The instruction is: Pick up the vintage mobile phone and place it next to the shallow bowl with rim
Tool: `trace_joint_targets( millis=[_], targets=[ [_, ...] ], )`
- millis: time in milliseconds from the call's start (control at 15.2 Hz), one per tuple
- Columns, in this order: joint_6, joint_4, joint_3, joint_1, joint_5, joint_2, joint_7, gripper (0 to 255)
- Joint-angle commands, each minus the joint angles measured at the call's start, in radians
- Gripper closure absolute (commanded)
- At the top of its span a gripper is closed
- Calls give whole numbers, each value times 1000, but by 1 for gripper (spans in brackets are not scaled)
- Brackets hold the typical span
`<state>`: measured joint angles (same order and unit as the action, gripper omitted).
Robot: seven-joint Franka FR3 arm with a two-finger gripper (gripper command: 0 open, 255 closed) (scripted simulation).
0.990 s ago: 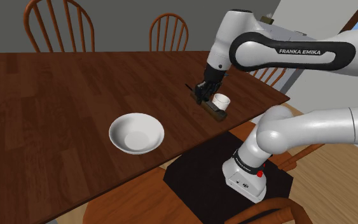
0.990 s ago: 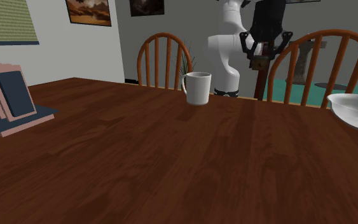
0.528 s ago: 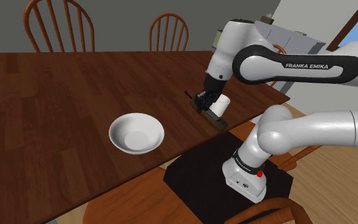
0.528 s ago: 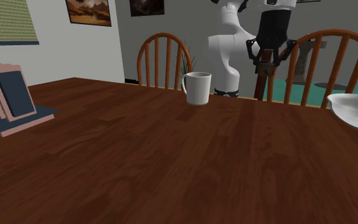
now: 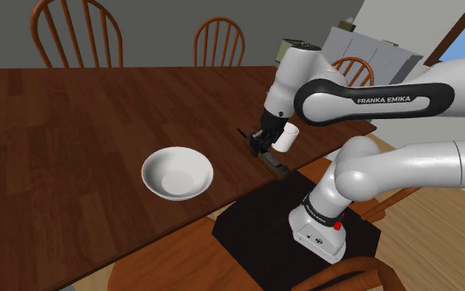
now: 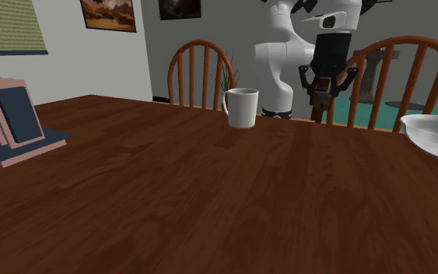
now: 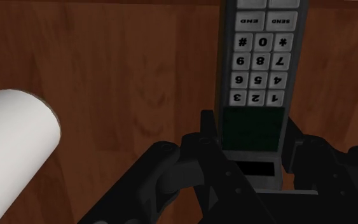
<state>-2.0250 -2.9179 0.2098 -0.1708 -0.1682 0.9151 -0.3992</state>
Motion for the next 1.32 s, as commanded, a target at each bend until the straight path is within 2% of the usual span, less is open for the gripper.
trace_joint_targets(
  millis=[0,594,1056,1122,1254],
  targets=[
    [-39,-23,3,0,-4,-15,3,255],
    [-218,-109,27,-10,-30,-108,3,255],
    [-218,-109,27,-10,-30,-108,3,255],
    [-218,-109,27,-10,-30,-109,3,0],
    [-218,-109,27,-10,-30,-109,3,0]
  ],
)
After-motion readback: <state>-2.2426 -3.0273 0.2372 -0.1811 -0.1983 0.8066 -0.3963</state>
